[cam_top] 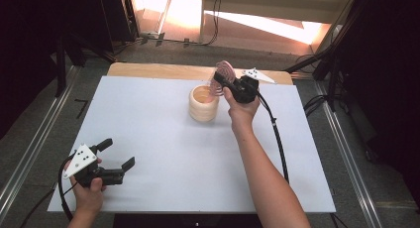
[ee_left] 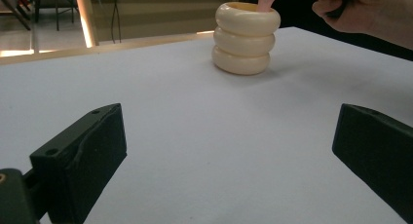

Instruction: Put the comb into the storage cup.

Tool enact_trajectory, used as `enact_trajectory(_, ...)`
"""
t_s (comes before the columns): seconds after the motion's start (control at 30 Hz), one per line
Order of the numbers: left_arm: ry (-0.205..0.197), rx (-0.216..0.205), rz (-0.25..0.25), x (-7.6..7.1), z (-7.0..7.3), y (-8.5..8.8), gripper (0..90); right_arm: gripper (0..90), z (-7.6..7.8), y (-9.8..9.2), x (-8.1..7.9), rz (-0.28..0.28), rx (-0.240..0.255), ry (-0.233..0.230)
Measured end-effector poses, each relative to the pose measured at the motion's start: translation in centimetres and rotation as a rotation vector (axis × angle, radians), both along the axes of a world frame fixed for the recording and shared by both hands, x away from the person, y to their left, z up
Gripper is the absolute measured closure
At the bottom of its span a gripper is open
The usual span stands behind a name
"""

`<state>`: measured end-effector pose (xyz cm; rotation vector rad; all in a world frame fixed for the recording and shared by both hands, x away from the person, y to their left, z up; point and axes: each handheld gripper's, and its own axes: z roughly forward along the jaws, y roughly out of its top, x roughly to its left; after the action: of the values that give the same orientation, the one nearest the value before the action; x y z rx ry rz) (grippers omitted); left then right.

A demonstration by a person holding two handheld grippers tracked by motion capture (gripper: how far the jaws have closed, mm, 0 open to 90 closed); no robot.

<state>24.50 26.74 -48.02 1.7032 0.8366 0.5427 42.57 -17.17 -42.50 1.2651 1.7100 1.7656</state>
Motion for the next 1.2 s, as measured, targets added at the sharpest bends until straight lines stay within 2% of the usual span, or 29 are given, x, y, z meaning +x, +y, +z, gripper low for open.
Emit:
enact_trajectory(0.53,-0.003,0.007,-0.002,0.0,0.0,0.0,0.0,62.7,-1.4,-0.2,0.3,-0.011,0.052,0.042)
enact_trajectory(0.7,-0.003,0.008,-0.003,0.0,0.0,0.0,0.0,60.4,-1.4,-0.3,0.3,-0.006,0.043,0.050)
enact_trajectory(0.8,-0.002,0.010,-0.004,0.0,0.0,0.0,0.0,52.0,-1.3,-0.4,0.2,-0.004,0.040,0.050)
enact_trajectory(1.0,-0.001,0.012,-0.004,0.0,0.0,-0.1,0.0,29.5,-1.0,-0.9,-0.1,-0.025,0.020,0.059)
enact_trajectory(1.2,0.000,0.014,-0.004,0.0,0.0,-0.1,0.0,13.8,-1.0,-1.4,-0.6,-0.003,0.002,0.064)
